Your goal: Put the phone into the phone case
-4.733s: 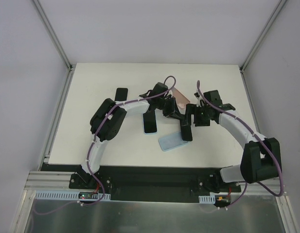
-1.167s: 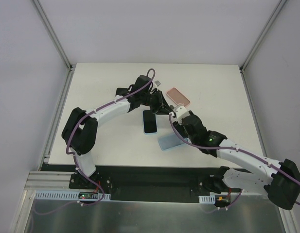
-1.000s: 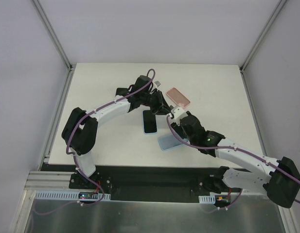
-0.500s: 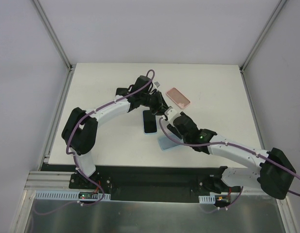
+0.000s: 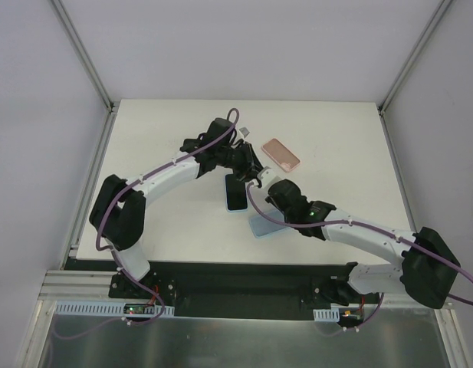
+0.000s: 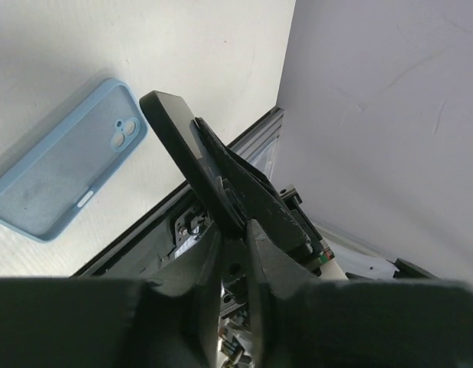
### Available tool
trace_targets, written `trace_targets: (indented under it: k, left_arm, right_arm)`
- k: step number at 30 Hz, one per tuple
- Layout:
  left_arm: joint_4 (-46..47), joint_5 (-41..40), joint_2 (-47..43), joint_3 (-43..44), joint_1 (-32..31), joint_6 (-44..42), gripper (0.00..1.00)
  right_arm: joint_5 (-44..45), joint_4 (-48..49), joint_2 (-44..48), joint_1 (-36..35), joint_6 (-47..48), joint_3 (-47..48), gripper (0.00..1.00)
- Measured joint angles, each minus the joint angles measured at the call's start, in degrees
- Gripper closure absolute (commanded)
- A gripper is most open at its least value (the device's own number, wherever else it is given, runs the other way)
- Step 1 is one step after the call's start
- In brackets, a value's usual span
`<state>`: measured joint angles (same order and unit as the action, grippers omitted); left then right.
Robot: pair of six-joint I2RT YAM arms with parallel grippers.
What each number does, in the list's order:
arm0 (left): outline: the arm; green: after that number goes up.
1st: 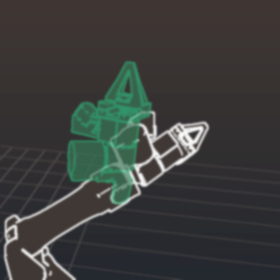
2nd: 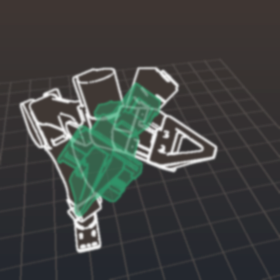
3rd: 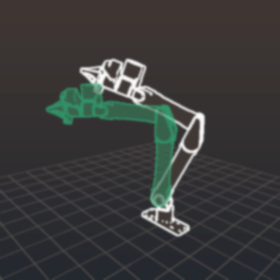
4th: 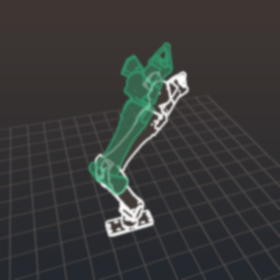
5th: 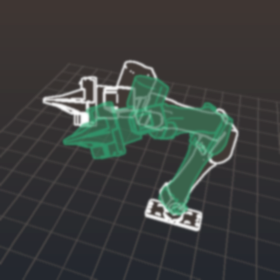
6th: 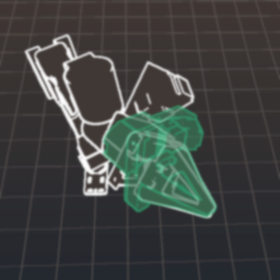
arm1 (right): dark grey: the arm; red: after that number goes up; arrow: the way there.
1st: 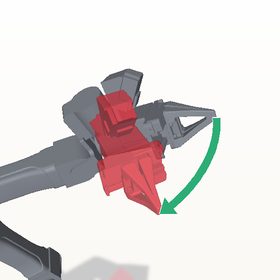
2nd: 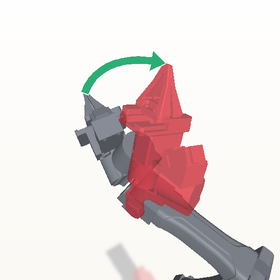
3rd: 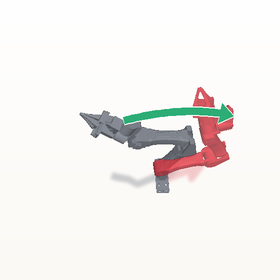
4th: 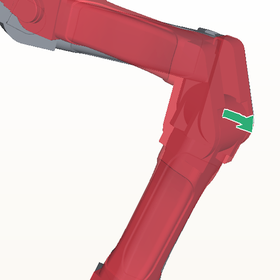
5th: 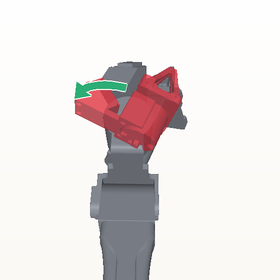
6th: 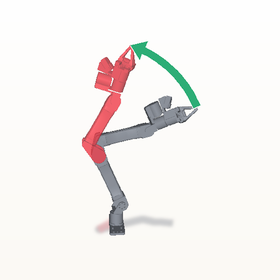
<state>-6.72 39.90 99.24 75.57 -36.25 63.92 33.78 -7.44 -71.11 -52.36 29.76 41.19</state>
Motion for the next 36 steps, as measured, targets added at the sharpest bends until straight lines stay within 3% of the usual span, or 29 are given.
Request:
trace_targets:
  k: [1,5,8,13,21,25,32,36]
  left_arm:
    - [0.0,0.0,-0.2,0.0,0.1,-0.2,0.58]
    - [0.3,0.2,-0.8,-0.3,1.3,-1.2,0.31]
    - [0.3,0.6,-1.9,-0.3,2.6,-2.3,0.26]
    - [0.0,1.0,-6.1,-0.3,6.2,-7.3,0.25]
    - [-6.8,-2.8,-14.6,-2.0,8.9,-25.2,0.31]
    - [-11.2,-6.5,-14.6,-3.9,5.6,-35.1,0.32]
    - [-19.1,-16.1,-6.7,-1.1,-7.5,-50.9,0.34]
    - [-21.3,-17.1,-1.2,1.7,-11.6,-56.8,0.27]
  right_arm:
    - [0.0,0.0,0.0,0.0,-0.2,0.1,0.99]
    - [-0.3,-1.2,0.1,-0.2,-2.3,0.3,0.99]
    - [-0.7,-4.0,0.6,-0.2,-5.4,0.3,0.99]
    - [-3.2,-8.3,5.2,0.3,-13.5,0.2,0.99]
    - [-8.5,-17.5,14.5,6.2,-30.3,0.1,0.99]
    - [-15.0,-21.5,17.6,16.0,-35.4,-0.2,0.99]
    - [-24.9,-27.6,21.0,29.7,-39.3,-0.4,0.99]
    - [-29.0,-29.3,22.5,35.5,-39.8,-0.4,0.99]
